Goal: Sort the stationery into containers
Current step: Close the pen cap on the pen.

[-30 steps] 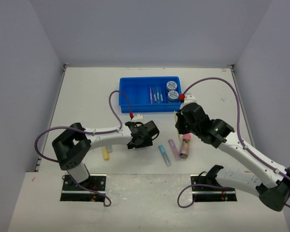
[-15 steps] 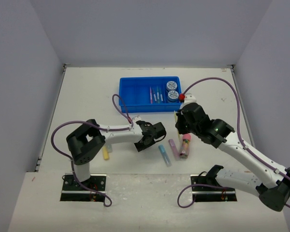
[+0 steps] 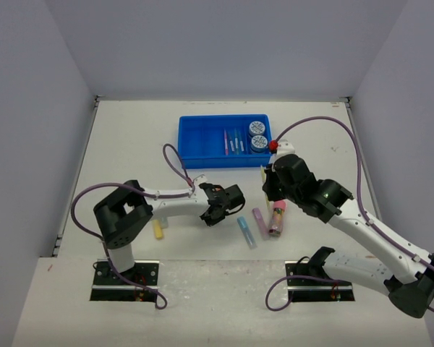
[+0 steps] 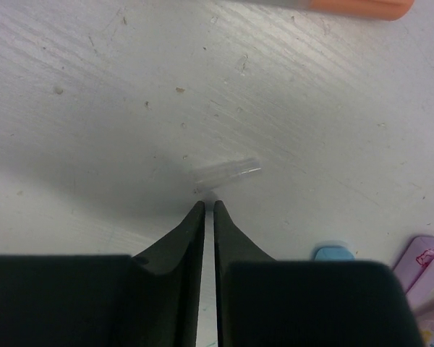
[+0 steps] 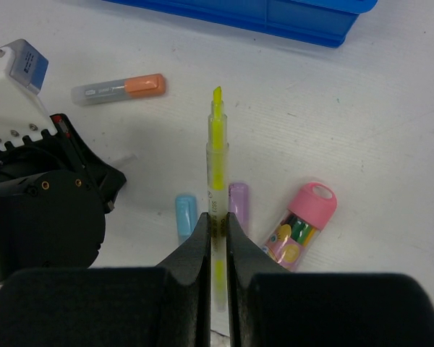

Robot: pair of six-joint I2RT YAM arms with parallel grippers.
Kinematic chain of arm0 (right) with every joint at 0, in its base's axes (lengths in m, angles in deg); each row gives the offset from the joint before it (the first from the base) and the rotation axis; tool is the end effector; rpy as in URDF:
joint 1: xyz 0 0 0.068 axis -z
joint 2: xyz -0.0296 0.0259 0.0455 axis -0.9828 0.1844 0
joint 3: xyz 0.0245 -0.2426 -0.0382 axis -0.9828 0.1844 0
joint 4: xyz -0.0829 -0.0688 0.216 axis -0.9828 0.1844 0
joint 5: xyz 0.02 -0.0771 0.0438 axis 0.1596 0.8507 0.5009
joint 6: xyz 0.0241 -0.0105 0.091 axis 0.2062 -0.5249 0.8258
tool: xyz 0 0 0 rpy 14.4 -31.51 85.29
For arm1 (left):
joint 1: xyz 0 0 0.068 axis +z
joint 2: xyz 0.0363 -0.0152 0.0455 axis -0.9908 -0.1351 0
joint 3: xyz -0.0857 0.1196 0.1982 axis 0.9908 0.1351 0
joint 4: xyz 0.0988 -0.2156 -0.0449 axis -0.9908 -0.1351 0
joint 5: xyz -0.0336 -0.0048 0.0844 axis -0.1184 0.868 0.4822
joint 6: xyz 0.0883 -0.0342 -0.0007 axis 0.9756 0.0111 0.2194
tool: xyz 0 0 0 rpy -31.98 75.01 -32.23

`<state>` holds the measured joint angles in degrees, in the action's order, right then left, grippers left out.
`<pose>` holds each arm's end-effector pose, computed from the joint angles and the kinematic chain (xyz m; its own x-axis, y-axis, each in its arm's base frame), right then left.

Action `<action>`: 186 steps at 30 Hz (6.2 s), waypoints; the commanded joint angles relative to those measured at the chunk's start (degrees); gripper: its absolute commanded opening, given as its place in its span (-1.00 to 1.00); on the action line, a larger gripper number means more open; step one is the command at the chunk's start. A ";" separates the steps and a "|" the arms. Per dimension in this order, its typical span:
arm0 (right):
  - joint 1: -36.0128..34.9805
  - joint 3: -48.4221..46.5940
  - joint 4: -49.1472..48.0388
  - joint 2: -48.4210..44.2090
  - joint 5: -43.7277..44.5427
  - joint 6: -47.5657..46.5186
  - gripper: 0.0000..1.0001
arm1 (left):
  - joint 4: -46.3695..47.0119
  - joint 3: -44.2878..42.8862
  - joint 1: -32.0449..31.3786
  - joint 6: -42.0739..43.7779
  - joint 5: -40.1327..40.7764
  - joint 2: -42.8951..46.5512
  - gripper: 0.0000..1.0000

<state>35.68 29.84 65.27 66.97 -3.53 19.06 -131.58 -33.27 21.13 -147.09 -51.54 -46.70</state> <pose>0.1837 0.1470 0.2653 -0.6642 -0.0811 -0.7431 -0.2938 0.9424 0.1597 0.1762 -0.2474 0.0963 -0.7363 -0.5506 -0.3933 -0.5437 0.8274 -0.1406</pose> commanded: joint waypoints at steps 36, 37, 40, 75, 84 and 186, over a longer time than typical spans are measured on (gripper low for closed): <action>0.18 -0.45 -0.93 -2.80 0.35 -0.74 -1.00 | 19.74 4.32 0.88 63.35 -3.40 8.00 -0.15; 0.18 -0.40 -0.93 -2.76 0.34 -0.71 -1.00 | 19.71 4.27 0.90 63.21 -3.55 7.80 -0.16; 0.18 -0.45 -0.93 -2.59 0.42 -0.88 -1.00 | 21.14 5.75 0.90 63.23 -6.26 7.54 -0.17; 0.62 3.92 -12.72 -4.58 -15.16 -0.10 -1.00 | 20.04 4.24 4.53 57.86 -3.05 13.99 -1.00; -1.93 24.02 -58.10 -4.77 -32.37 10.36 -1.00 | 68.46 22.24 18.54 53.91 -22.99 39.07 -1.00; -6.85 4.41 -45.09 3.13 -36.04 -0.97 -1.00 | 66.52 21.19 18.74 63.75 -37.99 54.68 0.01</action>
<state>29.03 35.30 20.21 71.93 -36.97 20.07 -61.39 -7.98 39.99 -87.32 -90.92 7.79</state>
